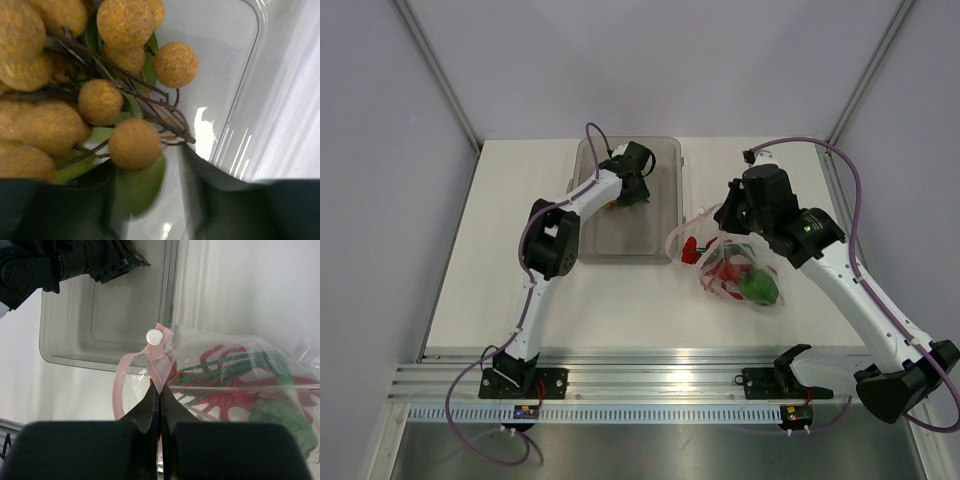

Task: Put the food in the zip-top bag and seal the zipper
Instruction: Move the fake fruit to the bin.

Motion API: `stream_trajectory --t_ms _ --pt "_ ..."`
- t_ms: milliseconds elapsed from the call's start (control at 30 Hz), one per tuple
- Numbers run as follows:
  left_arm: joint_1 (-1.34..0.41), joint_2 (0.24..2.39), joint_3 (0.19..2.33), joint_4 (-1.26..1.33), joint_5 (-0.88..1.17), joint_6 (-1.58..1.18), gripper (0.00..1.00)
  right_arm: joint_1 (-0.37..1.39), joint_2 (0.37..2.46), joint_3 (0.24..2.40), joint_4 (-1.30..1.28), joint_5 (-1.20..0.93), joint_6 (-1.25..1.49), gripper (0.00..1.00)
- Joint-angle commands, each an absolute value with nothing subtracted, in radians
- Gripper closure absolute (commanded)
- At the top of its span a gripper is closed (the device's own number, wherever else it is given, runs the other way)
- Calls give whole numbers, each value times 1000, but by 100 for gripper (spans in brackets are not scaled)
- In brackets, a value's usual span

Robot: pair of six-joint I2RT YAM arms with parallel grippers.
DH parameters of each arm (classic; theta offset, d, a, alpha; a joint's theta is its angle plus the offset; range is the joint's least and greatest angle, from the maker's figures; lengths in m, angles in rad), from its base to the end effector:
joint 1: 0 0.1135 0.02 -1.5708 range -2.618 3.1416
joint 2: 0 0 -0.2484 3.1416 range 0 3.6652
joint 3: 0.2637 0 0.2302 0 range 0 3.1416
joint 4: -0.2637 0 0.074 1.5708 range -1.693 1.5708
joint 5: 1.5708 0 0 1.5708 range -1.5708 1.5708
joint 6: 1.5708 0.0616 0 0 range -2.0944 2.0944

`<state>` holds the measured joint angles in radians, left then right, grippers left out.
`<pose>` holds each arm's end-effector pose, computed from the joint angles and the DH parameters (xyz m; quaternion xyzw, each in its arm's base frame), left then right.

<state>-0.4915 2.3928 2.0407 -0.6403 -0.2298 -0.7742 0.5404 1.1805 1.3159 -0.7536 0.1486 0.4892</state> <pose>0.4514 -0.2257 0.1501 -0.1665 0.9381 -0.0790 0.2934 0.2170 0.1195 0.3545 0.0113 0.8868 0.1677 0.4304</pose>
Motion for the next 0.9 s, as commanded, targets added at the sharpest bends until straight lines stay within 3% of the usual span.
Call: stream_trajectory --t_ms 0,100,300,533,567,600,633,667,700,767,867 --pt "-482 2411 2077 -577 -253 -795 74 538 1180 1350 -733 164 474 100" --pt "-482 2392 2063 -589 -249 -773 100 540 1175 1348 -735 166 476 100" --pt "-497 2240 1906 -578 -111 -632 100 538 1161 1338 -732 164 489 100" --pt "-512 1948 1544 -600 -15 -404 100 540 1137 1318 -716 146 511 100" --pt "-512 1922 1504 -632 -21 -382 97 538 1132 1316 -709 137 512 100" --pt "-512 1890 1491 -650 -29 -361 86 540 1129 1313 -709 130 520 100" --pt "-512 1878 1482 -667 -35 -326 65 540 1129 1312 -706 129 522 100" --pt "-512 1864 1462 -679 -41 -312 36 538 1126 1310 -704 123 525 100" --pt "-512 1853 1451 -698 -49 -298 25 540 1121 1305 -703 121 528 100" --pt "-514 1813 1425 -696 -54 -293 18 540 1115 1301 -698 120 529 100" --pt "-518 1779 1364 -657 -42 -307 18 538 1115 1305 -700 120 528 100"
